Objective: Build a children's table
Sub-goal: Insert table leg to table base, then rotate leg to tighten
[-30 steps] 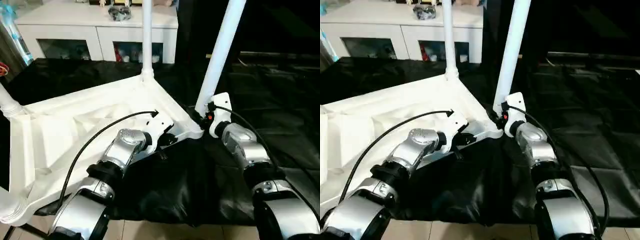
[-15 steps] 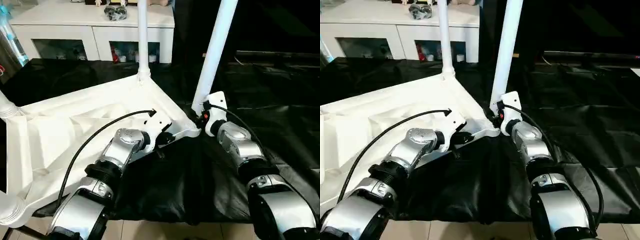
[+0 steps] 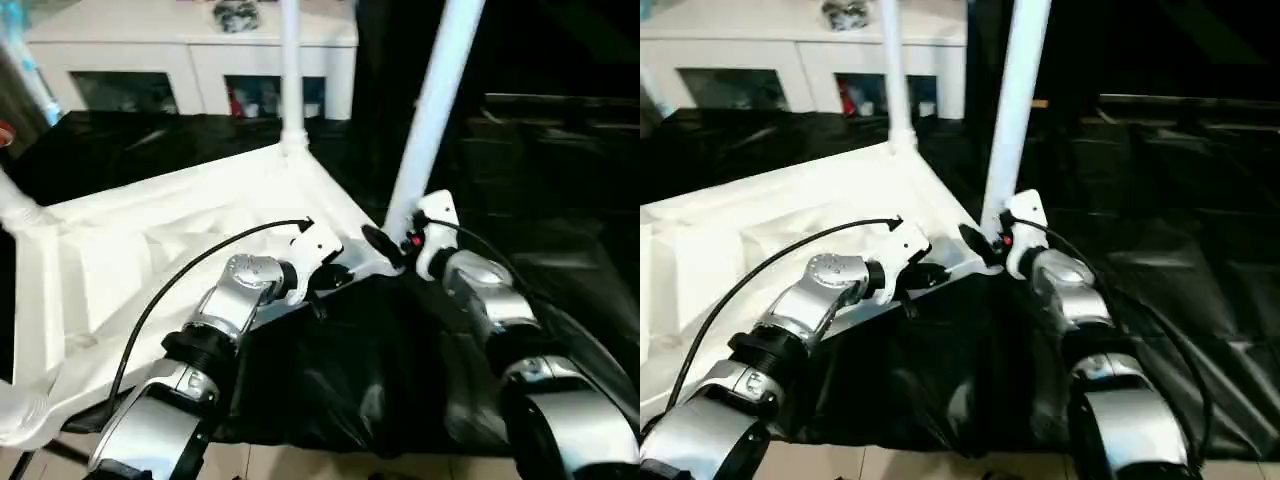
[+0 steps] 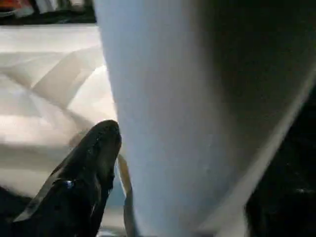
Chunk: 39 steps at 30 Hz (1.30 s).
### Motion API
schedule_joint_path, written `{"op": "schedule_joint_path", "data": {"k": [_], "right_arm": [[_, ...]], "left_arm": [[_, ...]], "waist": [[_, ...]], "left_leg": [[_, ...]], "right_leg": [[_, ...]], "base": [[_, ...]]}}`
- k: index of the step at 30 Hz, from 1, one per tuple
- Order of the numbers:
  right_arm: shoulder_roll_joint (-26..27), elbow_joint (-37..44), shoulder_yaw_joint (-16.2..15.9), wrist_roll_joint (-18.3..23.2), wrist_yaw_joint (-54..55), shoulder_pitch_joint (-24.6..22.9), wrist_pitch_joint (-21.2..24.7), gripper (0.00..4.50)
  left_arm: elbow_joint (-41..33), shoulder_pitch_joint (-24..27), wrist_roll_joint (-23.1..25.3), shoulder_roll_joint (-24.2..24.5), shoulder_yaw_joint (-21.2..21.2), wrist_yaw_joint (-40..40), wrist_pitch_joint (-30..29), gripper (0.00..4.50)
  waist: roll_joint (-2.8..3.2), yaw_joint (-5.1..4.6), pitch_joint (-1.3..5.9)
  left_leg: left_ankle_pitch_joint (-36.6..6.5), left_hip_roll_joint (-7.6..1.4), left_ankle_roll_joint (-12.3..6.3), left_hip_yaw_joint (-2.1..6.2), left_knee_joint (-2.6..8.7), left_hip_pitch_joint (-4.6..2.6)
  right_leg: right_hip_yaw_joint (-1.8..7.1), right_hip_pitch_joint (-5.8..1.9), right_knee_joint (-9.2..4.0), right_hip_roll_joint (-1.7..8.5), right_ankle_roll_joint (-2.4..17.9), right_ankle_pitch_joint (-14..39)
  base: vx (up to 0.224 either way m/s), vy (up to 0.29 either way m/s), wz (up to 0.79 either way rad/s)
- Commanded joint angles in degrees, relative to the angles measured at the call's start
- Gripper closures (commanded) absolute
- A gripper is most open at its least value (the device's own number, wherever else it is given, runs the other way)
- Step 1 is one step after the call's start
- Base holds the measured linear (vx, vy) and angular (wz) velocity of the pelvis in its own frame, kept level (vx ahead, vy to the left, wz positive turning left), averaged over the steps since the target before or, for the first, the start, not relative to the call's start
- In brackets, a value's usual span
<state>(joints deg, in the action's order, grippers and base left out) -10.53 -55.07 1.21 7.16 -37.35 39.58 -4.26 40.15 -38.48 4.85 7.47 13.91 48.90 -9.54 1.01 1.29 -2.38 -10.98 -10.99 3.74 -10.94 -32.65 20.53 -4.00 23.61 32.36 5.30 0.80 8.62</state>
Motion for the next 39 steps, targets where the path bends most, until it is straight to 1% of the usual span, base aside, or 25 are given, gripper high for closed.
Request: {"op": "schedule_joint_path", "data": {"k": [1, 2, 3, 4, 5, 7, 8, 9, 10, 11, 14, 16, 17, 19, 20, 23, 27, 28, 31, 32, 33, 36, 37, 38, 39], "right_arm": [[-0.37, 3.23, -3.47, -0.29, -6.02, -1.92, 1.68, 0.67], [-0.59, 3.53, -3.67, -0.37, -6.48, -2.11, 1.74, 0.67], [-1.15, 4.29, -4.18, -0.59, -7.62, -2.59, 1.90, 0.67], [-2.11, 5.53, -4.98, -0.88, -9.91, -3.52, 2.20, 0.67], [-3.32, 7.06, -5.77, -1.11, -12.37, -4.74, 2.51, 0.67], [-5.02, 9.56, -6.56, -0.96, -15.68, -6.60, 3.21, 0.67], [-5.56, 10.49, -6.73, -0.75, -16.62, -7.24, 3.49, 0.67], [-6.32, 12.22, -6.85, -0.21, -18.07, -8.18, 4.25, 0.67], [-6.32, 12.22, -6.85, -0.21, -18.07, -8.18, 4.25, 0.67], [-7.03, 13.72, -7.01, 0.17, -19.33, -9.04, 4.53, 0.67], [-8.84, 17.45, -7.33, 1.13, -22.39, -11.19, 5.42, 0.67], [-9.57, 18.63, -7.72, 1.33, -23.71, -12.00, 5.72, 0.67], [-10.08, 19.51, -8.07, 1.49, -24.61, -12.55, 5.99, 0.67], [-10.86, 21.15, -8.73, 1.57, -26.01, -13.49, 6.63, 0.67], [-11.86, 22.99, -9.62, 1.58, -27.69, -14.57, 7.44, 0.67], [-13.13, 25.54, -10.59, 1.36, -29.73, -16.01, 8.57, 0.67], [-14.06, 27.48, -11.15, 0.95, -30.56, -16.95, 9.55, 0.67], [-14.24, 27.86, -11.28, 0.83, -30.59, -17.10, 9.77, 0.93], [-14.58, 28.86, -11.57, 1.02, -30.79, -17.43, 10.51, 1.03], [-14.77, 29.62, -11.79, 1.34, -31.30, -17.68, 11.20, 1.15], [-14.77, 29.66, -11.81, 1.36, -31.35, -17.69, 11.24, 1.41], [-14.84, 30.34, -12.08, 1.60, -32.09, -17.97, 12.03, 1.47], [-14.83, 30.50, -12.22, 1.64, -32.31, -18.08, 12.25, 1.63], [-14.83, 30.50, -12.22, 1.64, -32.31, -18.08, 12.25, 1.63], [-14.81, 30.68, -12.32, 1.69, -32.48, -18.22, 12.52, 1.67]], "left_arm": [[-3.26, 0.07, -2.75, -0.37, 0.53, 3.54, 4.13, 4.50], [-3.26, 0.13, -2.77, -0.28, 0.58, 3.78, 4.24, 4.50], [-3.26, 0.27, -2.79, -0.04, 0.72, 4.40, 4.51, 4.50], [-3.36, 0.53, -3.13, 0.32, 0.74, 5.66, 4.52, 4.50], [-3.41, 0.77, -3.24, 0.90, 1.02, 7.02, 5.30, 4.50], [-3.61, 1.20, -3.65, 1.72, 1.34, 9.20, 6.07, 4.50], [-3.74, 1.39, -3.86, 1.97, 1.42, 9.96, 6.15, 4.50], [-3.94, 1.67, -4.40, 2.25, 1.40, 11.61, 6.37, 4.50], [-3.94, 1.67, -4.40, 2.25, 1.40, 11.61, 6.37, 4.50], [-4.10, 1.93, -4.78, 2.56, 1.47, 13.07, 6.55, 4.50], [-4.44, 2.64, -5.37, 3.69, 2.23, 17.15, 8.09, 4.50], [-4.50, 2.75, -5.16, 4.23, 2.76, 18.27, 8.42, 4.50], [-4.51, 2.79, -5.01, 4.60, 3.09, 18.98, 8.62, 4.50], [-4.38, 2.79, -4.59, 5.20, 3.64, 19.93, 8.94, 4.50], [-4.08, 2.68, -3.91, 5.98, 4.44, 21.13, 9.30, 4.50], [-3.61, 2.47, -2.86, 6.99, 5.42, 22.58, 9.94, 4.50], [-2.36, 1.75, -1.20, 7.92, 6.18, 22.70, 11.33, 4.50], [-1.75, 1.41, -0.53, 8.26, 6.46, 22.51, 11.94, 4.50], [-0.99, 1.08, -0.06, 8.67, 6.76, 22.61, 12.76, 4.50], [-1.00, 1.17, -0.34, 8.94, 6.85, 23.44, 12.99, 4.50], [-1.03, 1.20, -0.37, 8.97, 6.86, 23.51, 12.99, 4.50], [-1.35, 1.63, -0.70, 9.41, 6.91, 24.36, 12.95, 4.50], [-1.39, 1.78, -0.73, 9.54, 6.91, 24.43, 12.91, 4.50], [-1.39, 1.78, -0.73, 9.54, 6.91, 24.43, 12.91, 4.50], [-1.39, 1.90, -0.78, 9.64, 6.90, 24.54, 12.85, 4.50]], "waist": [[-0.55, 0.45, 3.48], [-0.87, 0.82, 3.61], [-0.75, 1.01, 3.67], [-0.67, 1.11, 3.89], [-0.64, 1.35, 3.89], [-0.68, 1.93, 3.92], [-0.70, 2.17, 3.84], [-0.64, 2.30, 3.74], [-0.64, 2.51, 3.69], [-0.56, 2.49, 3.54], [-0.57, 2.58, 3.33], [-0.48, 2.64, 3.37], [-0.43, 2.65, 3.41], [-0.42, 2.61, 3.32], [-0.33, 2.82, 3.44], [-0.41, 2.92, 3.43], [-0.31, 3.34, 3.37], [-0.22, 3.50, 3.34], [-0.32, 3.69, 3.44], [-0.40, 3.75, 3.42], [-0.35, 3.78, 3.45], [-0.48, 3.80, 3.52], [-0.68, 3.80, 3.56], [-0.57, 3.83, 3.55], [-0.87, 3.80, 3.56]], "left_leg": [[-12.52, -2.09, -5.80, 0.49, 3.54, 0.00], [-10.04, -1.97, -6.79, 0.35, 3.24, 0.27], [-8.95, -1.98, -7.23, 0.33, 3.13, 0.25], [-6.87, -2.00, -8.10, 0.24, 2.88, 0.46], [-5.41, -2.07, -8.97, 0.05, 2.61, 0.42], [-4.11, -2.04, -10.19, -0.09, 2.32, 0.43], [-4.40, -2.14, -10.39, -0.12, 2.35, 0.50], [-4.98, -2.18, -10.19, -0.14, 2.43, 0.45], [-5.87, -2.22, -9.50, -0.13, 2.51, 0.35], [-7.37, -2.37, -8.49, -0.11, 2.74, 0.21], [-10.40, -2.41, -6.63, -0.09, 3.05, 0.02], [-11.46, -2.48, -5.82, -0.13, 3.05, -0.28], [-11.09, -2.52, -5.61, -0.11, 3.09, -0.30], [-10.73, -2.44, -5.62, -0.03, 3.12, -0.01], [-10.64, -2.50, -5.68, -0.05, 3.03, -0.28], [-10.16, -2.50, -5.84, -0.06, 3.01, -0.07], [-10.91, -2.52, -5.15, -0.02, 3.04, -0.21], [-11.15, -2.52, -4.87, 0.03, 3.08, -0.23], [-11.16, -2.50, -4.24, 0.05, 3.09, -0.34], [-10.90, -2.46, -4.27, 0.02, 3.06, -0.31], [-10.82, -2.51, -4.27, 0.03, 3.05, -0.28], [-10.13, -2.46, -4.48, 0.07, 2.97, -0.15], [-9.64, -2.49, -4.61, 0.04, 2.94, -0.16], [-9.49, -2.47, -4.70, 0.05, 2.90, -0.10], [-9.35, -2.48, -4.79, 0.03, 2.89, -0.08]], "right_leg": [[2.15, -2.90, -3.34, 3.09, 13.75, 14.69], [2.14, -3.10, -2.83, 2.91, 14.12, 11.24], [2.17, -3.07, -2.57, 2.92, 14.56, 9.59], [2.13, -3.21, -1.95, 2.81, 15.75, 5.98], [2.06, -3.15, -1.69, 2.70, 16.39, 3.36], [2.00, -3.31, -1.34, 2.67, 16.85, 0.97], [1.95, -3.30, -1.43, 2.72, 16.58, 1.96], [1.93, -3.24, -1.62, 2.79, 16.33, 3.34], [1.94, -3.28, -1.81, 2.73, 15.82, 5.49], [1.94, -3.10, -2.10, 2.75, 15.40, 8.08], [2.00, -3.03, -2.54, 2.62, 14.26, 11.95], [2.09, -2.84, -2.67, 2.68, 13.93, 13.14], [2.11, -2.82, -2.56, 2.68, 14.09, 12.39], [2.07, -3.04, -2.53, 2.62, 13.89, 12.24], [2.09, -2.96, -2.48, 2.62, 13.84, 11.70], [2.10, -3.04, -2.38, 2.70, 13.90, 11.08], [2.12, -2.96, -2.64, 2.76, 13.02, 13.21], [2.12, -2.94, -2.70, 2.76, 12.72, 13.67], [2.12, -2.95, -2.55, 2.78, 12.72, 13.30], [2.14, -3.01, -2.52, 2.78, 12.92, 12.97], [2.15, -3.03, -2.43, 2.81, 13.00, 12.69], [2.10, -3.15, -2.27, 2.86, 13.09, 12.02], [2.11, -3.13, -2.20, 2.83, 13.16, 11.51], [2.11, -3.15, -2.14, 2.89, 13.27, 11.44], [2.11, -3.17, -2.15, 2.89, 13.24, 11.47]], "base": [[0.000, 0.000, 0.00], [0.000, 0.000, 0.00], [0.000, 0.000, 0.00], [0.000, 0.000, 0.00], [0.000, 0.000, 0.00], [0.000, 0.000, 0.00], [0.000, 0.000, 0.00], [0.000, 0.000, 0.00], [0.000, 0.000, 0.00], [0.000, 0.000, 0.00], [0.000, 0.000, 0.00], [0.000, 0.000, 0.00], [0.000, 0.000, 0.00], [0.000, 0.000, 0.00], [0.000, 0.000, 0.00], [0.000, 0.000, 0.00], [0.000, 0.000, 0.00], [0.000, 0.000, 0.00], [0.000, 0.000, 0.00], [0.000, 0.000, 0.00], [0.000, 0.000, 0.00], [0.000, 0.000, 0.00], [0.000, 0.000, 0.00], [0.000, 0.000, 0.00], [0.000, 0.000, 0.00]]}}
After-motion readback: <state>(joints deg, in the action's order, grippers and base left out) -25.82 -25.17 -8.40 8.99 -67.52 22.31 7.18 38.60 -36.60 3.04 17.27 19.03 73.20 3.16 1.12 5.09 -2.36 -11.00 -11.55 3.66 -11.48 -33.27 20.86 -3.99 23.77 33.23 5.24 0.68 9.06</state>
